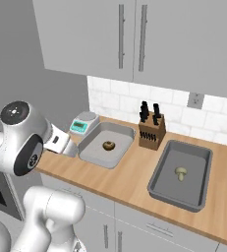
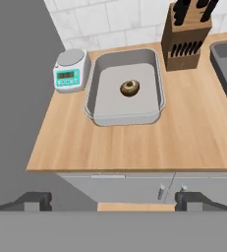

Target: Place one mushroom and one chicken drumstick in each tupperware on the nearby counter, to pack two identical lunches.

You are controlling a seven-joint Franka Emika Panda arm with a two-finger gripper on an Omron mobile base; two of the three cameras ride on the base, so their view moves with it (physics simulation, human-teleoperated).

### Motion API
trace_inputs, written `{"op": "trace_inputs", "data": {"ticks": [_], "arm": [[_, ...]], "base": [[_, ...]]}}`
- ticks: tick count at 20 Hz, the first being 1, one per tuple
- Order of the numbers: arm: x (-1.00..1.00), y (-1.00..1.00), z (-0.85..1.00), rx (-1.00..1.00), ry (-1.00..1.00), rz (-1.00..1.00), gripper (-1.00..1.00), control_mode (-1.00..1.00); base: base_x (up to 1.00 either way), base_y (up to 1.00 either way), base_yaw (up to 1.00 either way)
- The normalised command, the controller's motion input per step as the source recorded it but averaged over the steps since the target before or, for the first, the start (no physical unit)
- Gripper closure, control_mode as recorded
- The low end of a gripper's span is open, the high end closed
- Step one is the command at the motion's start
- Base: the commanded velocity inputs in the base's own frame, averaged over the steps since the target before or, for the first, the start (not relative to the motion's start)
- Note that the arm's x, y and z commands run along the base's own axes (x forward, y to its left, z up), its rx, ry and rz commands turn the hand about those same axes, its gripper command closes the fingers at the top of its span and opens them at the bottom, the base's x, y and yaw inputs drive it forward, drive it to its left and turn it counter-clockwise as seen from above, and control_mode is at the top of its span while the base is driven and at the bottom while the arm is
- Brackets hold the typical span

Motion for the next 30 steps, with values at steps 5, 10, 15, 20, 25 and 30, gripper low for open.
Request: {"op": "trace_inputs", "data": {"ticks": [5,10,15,20,25,30], "arm": [[-0.08,0.12,-0.03,0.0,0.0,0.03,-1.0,-1.0],[0.0,0.12,-0.04,0.0,0.0,0.03,-1.0,1.0],[0.0,0.0,0.0,0.0,0.0,0.0,-1.0,1.0],[0.0,0.0,0.0,0.0,0.0,0.0,-1.0,1.0],[0.0,0.0,0.0,0.0,0.0,0.0,-1.0,1.0],[0.0,0.0,0.0,0.0,0.0,0.0,-1.0,1.0]], "base": [[0.0,0.0,0.0],[-0.06,0.01,0.01],[-0.77,0.02,0.17],[-0.86,0.08,0.44],[-0.35,0.17,0.57],[-0.09,0.15,0.63]]}}
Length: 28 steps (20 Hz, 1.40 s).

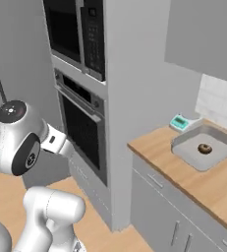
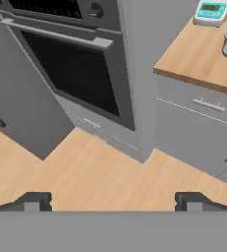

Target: Place one mushroom and one chicken drumstick in each tupperware on the nearby counter, to pack two identical lunches.

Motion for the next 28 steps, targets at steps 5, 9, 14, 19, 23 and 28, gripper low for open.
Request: {"op": "trace_inputs", "data": {"ticks": [5,9,14,19,23,28], "arm": [[0.0,0.0,0.0,0.0,0.0,0.0,-1.0,1.0],[0.0,0.0,0.0,0.0,0.0,0.0,-1.0,1.0],[0.0,0.0,0.0,0.0,0.0,0.0,-1.0,1.0],[0.0,0.0,0.0,0.0,0.0,0.0,-1.0,1.0],[0.0,0.0,0.0,0.0,0.0,0.0,-1.0,1.0],[0.0,0.0,0.0,0.0,0.0,0.0,-1.0,1.0]], "base": [[0.01,0.25,0.69],[0.05,0.31,0.72],[0.13,0.21,0.73],[0.29,0.14,0.67],[0.93,0.13,0.51],[1.0,0.04,0.26]]}}
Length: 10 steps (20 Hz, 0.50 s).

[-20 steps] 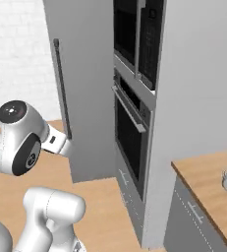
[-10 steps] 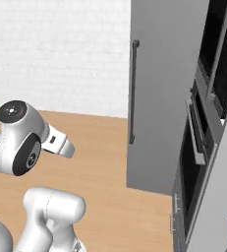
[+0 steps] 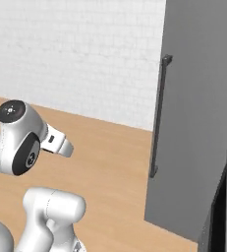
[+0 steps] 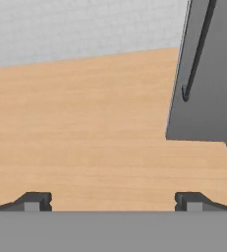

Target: Place one mushroom and one chicken drumstick in each tupperware on the nearby counter, to pack two identical lunches.

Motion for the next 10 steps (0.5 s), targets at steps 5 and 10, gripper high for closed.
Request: {"op": "trace_inputs", "data": {"ticks": [5,10], "arm": [[0.0,0.0,0.0,0.0,0.0,0.0,-1.0,1.0],[0.0,0.0,0.0,0.0,0.0,0.0,-1.0,1.0]], "base": [[1.0,0.0,0.04],[1.0,0.2,-0.13]]}}
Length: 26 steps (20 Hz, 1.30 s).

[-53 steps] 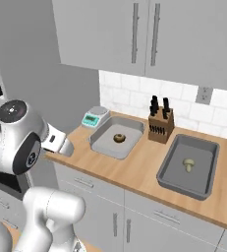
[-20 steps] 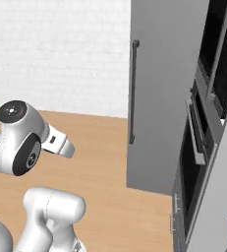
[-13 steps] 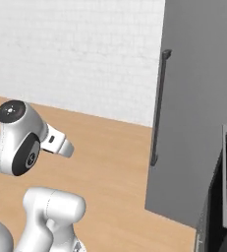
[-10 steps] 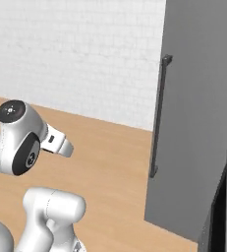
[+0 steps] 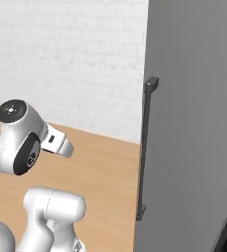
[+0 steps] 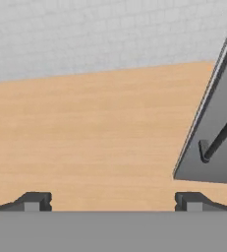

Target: Place one mushroom and one chicken drumstick in each tupperware on the nearby counter, to pack two identical lunches.

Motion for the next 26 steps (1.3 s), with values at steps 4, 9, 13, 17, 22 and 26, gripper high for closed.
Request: {"op": "trace_inputs", "data": {"ticks": [4,9,13,17,22,26], "arm": [[0.0,0.0,0.0,0.0,0.0,0.0,-1.0,1.0],[0.0,0.0,0.0,0.0,0.0,0.0,-1.0,1.0],[0.0,0.0,0.0,0.0,0.0,0.0,-1.0,1.0],[0.0,0.0,0.0,0.0,0.0,0.0,-1.0,1.0],[0.0,0.0,0.0,0.0,0.0,0.0,-1.0,1.0],[0.0,0.0,0.0,0.0,0.0,0.0,-1.0,1.0]], "base": [[1.0,0.74,-0.39],[1.0,0.93,-0.47],[0.89,0.81,-0.63],[0.69,0.59,-0.74],[0.46,0.41,-0.86],[0.46,0.24,-0.89]]}}
